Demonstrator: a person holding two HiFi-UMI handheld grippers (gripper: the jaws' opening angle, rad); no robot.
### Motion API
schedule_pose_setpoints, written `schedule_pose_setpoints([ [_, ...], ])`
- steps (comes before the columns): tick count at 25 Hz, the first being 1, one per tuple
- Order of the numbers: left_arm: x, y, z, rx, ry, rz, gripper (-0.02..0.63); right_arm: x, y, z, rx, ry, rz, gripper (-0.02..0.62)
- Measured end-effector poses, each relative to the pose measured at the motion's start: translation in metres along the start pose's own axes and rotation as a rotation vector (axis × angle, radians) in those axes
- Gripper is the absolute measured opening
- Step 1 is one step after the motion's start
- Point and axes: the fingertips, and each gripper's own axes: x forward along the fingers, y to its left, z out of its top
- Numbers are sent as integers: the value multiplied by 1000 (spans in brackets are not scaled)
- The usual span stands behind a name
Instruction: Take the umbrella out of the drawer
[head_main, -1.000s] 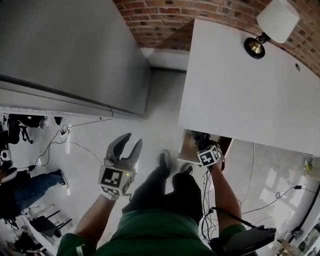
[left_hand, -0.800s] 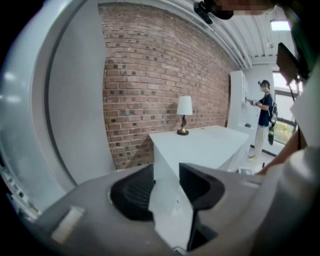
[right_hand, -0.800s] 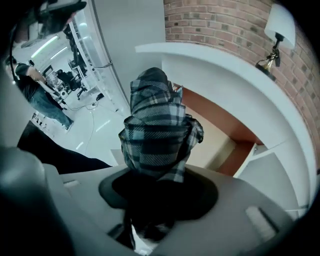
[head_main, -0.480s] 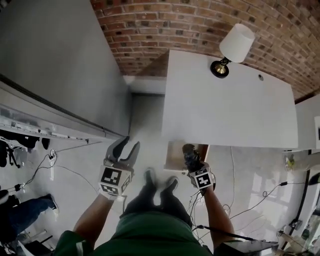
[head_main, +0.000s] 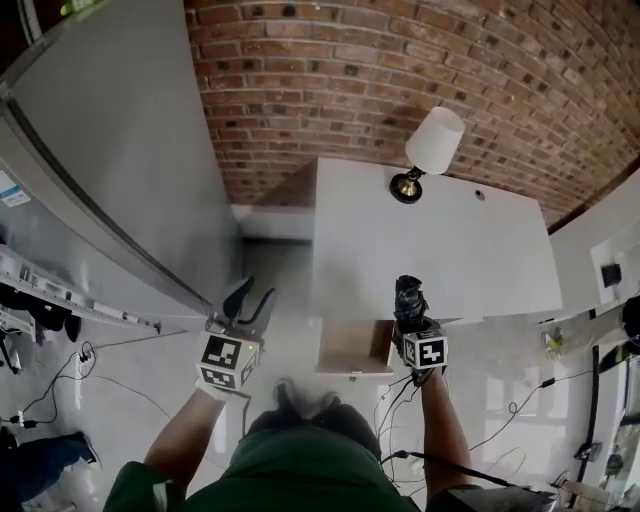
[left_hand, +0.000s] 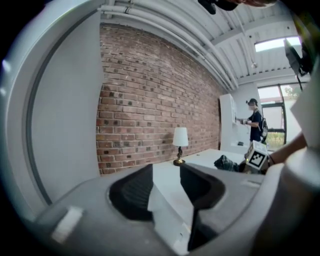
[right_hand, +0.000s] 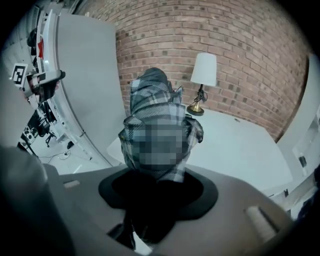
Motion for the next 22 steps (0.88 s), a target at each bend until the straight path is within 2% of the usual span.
schedule_pose_setpoints([
  [4,10,3,16,13,-23,-7,172,-4,-18,26,29,-33,-28,185],
  [10,33,6,20,22,-16,30,175,34,-53,37,37,33,-12,186],
  [13,48,3,20,11,-10,61,175,57,-77,41,18,91,7,186],
  [19,71,0,25,8,9,134,176,104,-110,39,-44,269,82,186],
  [22,75,4,25,0,17,177,176,128,-119,45,-72,304,87,187],
])
